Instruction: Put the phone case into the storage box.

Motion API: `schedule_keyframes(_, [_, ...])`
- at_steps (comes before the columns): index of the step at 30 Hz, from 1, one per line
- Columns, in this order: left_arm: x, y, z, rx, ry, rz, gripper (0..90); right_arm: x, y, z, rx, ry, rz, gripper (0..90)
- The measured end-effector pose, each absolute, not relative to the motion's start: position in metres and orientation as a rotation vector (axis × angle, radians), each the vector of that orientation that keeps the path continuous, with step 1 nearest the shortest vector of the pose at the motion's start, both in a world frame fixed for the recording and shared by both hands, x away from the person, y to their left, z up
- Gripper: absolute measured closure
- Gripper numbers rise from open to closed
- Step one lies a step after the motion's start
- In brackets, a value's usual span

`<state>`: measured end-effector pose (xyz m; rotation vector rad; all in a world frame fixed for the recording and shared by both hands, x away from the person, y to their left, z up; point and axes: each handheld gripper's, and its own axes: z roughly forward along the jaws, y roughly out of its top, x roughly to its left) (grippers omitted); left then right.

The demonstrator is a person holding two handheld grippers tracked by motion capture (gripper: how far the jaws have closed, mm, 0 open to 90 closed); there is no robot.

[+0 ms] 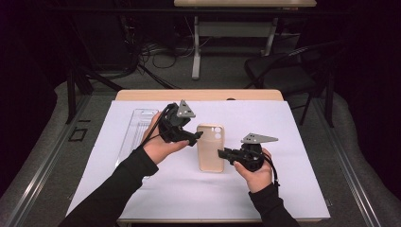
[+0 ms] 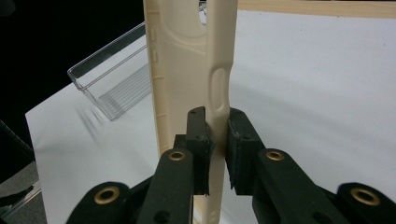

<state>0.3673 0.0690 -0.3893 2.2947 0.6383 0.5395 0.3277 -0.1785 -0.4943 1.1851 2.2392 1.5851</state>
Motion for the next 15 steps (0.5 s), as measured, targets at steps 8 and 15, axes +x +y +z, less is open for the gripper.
schedule_keyframes(8, [0.364, 0.059, -0.391, 2.310, 0.620, 0.590, 35.2, 0.327, -0.178, -0.494, 1.189, 2.231, 1.590, 81.5])
schedule_keyframes(15, [0.362, 0.055, -0.392, 2.316, 0.603, 0.645, 43.7, 0.326, -0.176, -0.495, 1.207, 2.214, 1.588, 81.5])
